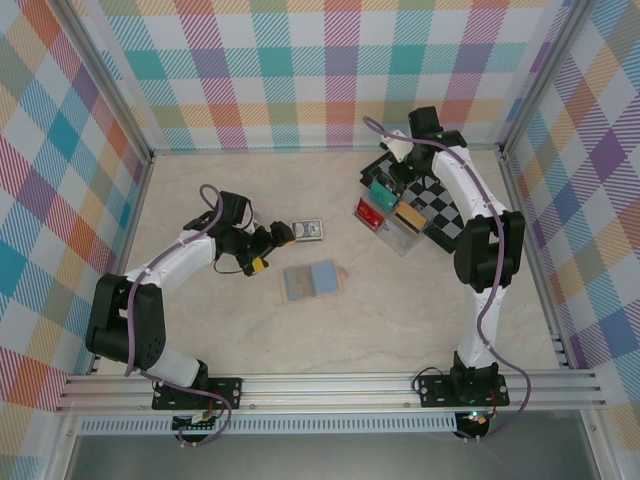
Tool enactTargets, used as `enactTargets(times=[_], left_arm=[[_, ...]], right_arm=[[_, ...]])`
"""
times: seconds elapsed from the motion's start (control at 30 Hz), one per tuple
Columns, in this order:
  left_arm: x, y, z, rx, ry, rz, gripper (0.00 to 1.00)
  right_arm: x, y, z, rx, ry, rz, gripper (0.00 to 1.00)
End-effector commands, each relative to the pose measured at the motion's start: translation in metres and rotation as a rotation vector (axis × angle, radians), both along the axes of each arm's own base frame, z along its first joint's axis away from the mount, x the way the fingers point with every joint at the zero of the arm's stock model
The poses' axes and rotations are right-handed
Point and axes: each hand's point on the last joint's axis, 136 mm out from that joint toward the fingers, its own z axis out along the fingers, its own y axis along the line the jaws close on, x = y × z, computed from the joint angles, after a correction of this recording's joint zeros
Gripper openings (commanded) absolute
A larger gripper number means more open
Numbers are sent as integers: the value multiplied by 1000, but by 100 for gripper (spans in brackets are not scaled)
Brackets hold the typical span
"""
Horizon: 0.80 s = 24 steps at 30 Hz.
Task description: Take the credit cards out of the card holder
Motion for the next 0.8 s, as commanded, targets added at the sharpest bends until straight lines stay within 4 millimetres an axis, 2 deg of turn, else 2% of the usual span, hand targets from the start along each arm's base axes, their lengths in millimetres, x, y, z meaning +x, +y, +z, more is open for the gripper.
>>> enactTargets(times=[0.0,0.1,0.2,0.33,0.43,0.57,0.7,0.77], left_arm=[[3,4,1,-10,-4,14,100],[2,4,0,-11,-1,17,100],[1,7,1,5,-3,25,100],[-5,15,-1,43,1,41,100],[-11,19,-2,60,2,50,100],[-20,23,-4,68,9,55,99],[-31,28,-11,82,25,62,96],[-36,32,-16,99,36,70,95]], right_arm=[[-2,2,17,42,-12,-14,16],[-6,5,25,79,-5,-28,17],[-13,13,43,168,-6,-59,23],[-33,30,74,361,22,-120,37],[-56,43,86,523,68,-196,42],[-90,59,88,663,148,-278,52],[-129,82,73,685,216,-314,61],[-150,101,62,658,253,-289,63]])
